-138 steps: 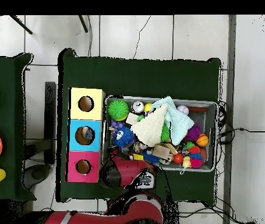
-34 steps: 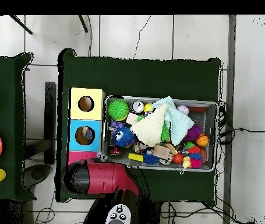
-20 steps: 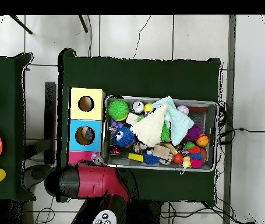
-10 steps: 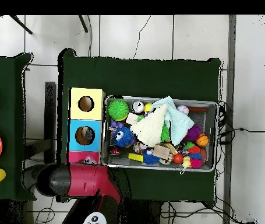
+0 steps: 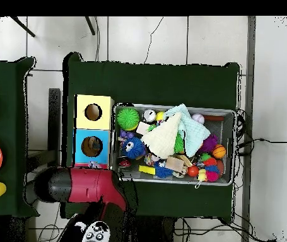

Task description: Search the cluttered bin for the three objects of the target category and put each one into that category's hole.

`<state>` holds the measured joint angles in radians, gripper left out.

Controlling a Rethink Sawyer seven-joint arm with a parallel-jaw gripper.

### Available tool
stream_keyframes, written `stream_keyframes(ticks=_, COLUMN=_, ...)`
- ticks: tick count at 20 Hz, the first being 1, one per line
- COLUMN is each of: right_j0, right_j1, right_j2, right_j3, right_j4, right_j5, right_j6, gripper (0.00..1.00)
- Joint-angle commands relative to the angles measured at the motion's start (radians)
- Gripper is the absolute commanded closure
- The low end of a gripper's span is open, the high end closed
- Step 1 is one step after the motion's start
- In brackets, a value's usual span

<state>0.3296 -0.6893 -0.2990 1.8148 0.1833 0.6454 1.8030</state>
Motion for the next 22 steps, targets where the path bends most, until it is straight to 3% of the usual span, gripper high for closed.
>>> stream_keyframes(ticks=1, right_j0=0.001, right_j1=0.135, right_j2=0.036, right_j3=-0.18, right_j4=0.067, right_j5=0.052, right_j6=0.308, gripper=1.0)
stream_keyframes(ticks=4, right_j0=0.004, right_j1=0.154, right_j2=0.033, right_j3=-0.218, right_j4=0.072, right_j5=0.067, right_j6=0.304, gripper=1.0)
stream_keyframes(ticks=22, right_j0=0.007, right_j1=0.154, right_j2=0.054, right_j3=-0.144, right_j4=0.073, right_j5=-0.042, right_j6=0.286, gripper=1.0)
